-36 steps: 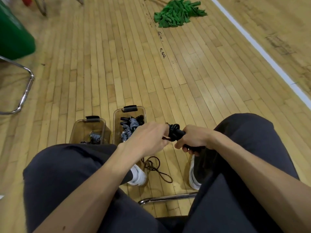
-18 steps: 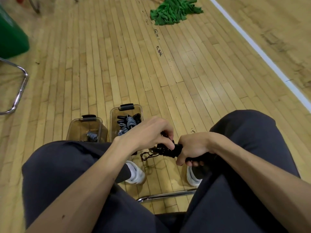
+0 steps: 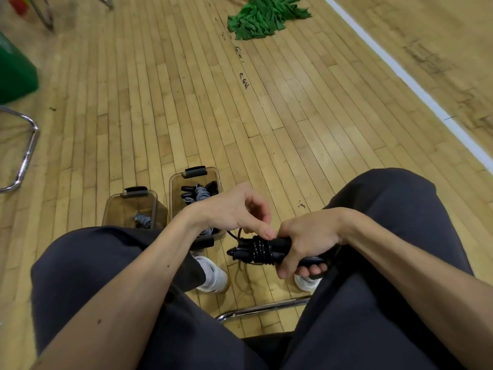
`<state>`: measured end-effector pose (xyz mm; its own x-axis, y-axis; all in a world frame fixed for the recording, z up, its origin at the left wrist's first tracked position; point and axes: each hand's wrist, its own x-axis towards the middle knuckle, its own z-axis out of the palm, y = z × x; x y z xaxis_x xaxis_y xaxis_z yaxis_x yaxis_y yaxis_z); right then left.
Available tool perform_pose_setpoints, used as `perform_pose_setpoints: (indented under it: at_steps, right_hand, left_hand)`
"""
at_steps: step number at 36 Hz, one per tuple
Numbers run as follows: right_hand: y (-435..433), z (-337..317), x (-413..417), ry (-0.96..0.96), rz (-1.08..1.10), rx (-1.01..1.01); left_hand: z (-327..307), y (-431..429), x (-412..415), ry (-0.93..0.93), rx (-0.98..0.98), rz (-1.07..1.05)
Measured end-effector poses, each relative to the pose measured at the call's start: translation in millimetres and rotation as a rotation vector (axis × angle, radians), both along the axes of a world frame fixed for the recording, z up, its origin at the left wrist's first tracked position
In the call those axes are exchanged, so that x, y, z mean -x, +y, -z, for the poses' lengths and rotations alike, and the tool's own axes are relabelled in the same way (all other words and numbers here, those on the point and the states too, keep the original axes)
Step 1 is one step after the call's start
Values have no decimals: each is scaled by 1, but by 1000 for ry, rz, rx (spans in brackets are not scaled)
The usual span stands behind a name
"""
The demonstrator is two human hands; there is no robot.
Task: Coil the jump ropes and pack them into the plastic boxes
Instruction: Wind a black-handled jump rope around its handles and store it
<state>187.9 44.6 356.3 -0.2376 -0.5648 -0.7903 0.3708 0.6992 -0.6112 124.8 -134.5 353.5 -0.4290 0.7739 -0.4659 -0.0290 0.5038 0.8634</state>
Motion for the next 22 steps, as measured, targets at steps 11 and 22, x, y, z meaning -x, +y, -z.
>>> perform_pose_setpoints:
  at_steps: [11, 22]
  right_hand:
    - [1, -14, 0, 88, 230, 271]
    - [-4, -15, 1, 28, 488, 555]
  left_hand:
    - [3, 2, 8, -313, -256, -132]
    - [9, 7, 7, -540, -449, -319]
